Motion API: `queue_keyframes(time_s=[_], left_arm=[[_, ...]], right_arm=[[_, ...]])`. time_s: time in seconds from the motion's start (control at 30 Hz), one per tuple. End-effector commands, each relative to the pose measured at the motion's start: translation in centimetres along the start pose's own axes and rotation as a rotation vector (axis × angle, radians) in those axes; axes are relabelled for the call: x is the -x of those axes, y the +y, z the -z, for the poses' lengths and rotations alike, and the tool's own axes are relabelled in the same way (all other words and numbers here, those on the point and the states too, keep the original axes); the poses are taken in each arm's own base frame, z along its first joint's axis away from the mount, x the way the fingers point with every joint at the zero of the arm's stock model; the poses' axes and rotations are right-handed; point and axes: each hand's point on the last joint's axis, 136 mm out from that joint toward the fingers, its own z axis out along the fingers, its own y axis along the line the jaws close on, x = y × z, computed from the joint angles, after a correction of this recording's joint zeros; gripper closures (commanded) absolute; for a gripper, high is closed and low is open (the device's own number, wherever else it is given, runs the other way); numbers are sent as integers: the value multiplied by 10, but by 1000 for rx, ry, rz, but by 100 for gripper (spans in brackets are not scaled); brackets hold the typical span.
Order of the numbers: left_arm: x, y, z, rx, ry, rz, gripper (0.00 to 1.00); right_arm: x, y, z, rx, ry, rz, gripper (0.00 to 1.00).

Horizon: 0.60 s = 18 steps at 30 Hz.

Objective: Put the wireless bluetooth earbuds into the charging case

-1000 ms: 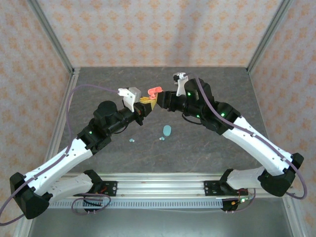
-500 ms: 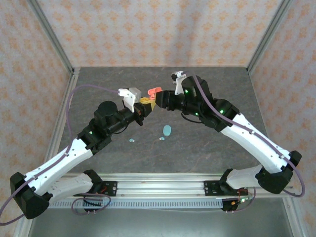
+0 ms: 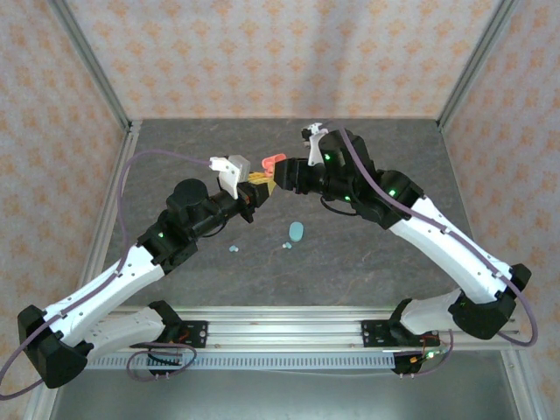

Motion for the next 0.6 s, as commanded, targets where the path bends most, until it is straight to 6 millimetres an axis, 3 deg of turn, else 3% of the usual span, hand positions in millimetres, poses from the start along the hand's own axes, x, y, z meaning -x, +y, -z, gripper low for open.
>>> queue_keyframes(time_s=[0.0,0.57], left_arm=[[10,-13,1,-55,-40,-11,100],[7,-11,2,-48,-33,-15,100]], right_arm=[[8,6,3,6,-14,0,56],[8,14,1,37,11,-14,51]])
